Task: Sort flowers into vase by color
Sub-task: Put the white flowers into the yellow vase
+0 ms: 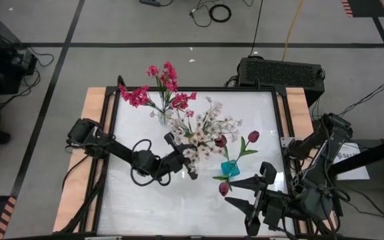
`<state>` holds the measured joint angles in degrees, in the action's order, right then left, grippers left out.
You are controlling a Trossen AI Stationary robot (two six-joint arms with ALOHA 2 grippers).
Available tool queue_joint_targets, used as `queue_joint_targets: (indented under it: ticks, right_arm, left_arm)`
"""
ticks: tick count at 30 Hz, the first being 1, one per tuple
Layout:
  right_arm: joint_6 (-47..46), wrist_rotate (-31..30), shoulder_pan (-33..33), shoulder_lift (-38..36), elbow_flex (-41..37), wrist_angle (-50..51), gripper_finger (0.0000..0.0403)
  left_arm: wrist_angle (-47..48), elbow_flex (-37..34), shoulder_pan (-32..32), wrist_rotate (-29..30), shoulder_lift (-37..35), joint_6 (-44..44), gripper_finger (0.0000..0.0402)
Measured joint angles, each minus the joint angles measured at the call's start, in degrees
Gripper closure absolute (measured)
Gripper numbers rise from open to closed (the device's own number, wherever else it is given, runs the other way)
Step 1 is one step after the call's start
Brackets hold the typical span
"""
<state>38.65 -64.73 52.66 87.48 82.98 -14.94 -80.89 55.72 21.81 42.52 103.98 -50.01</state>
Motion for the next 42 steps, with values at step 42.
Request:
queue_joint_targets:
  ticks: [42]
  right_arm:
    - [-0.2,0.0,0.0,0.0,0.0,0.2,0.0204]
  left_arm:
    - [14.2,-1.9,-7.2,5.8,-0.8,22.0,0.0388]
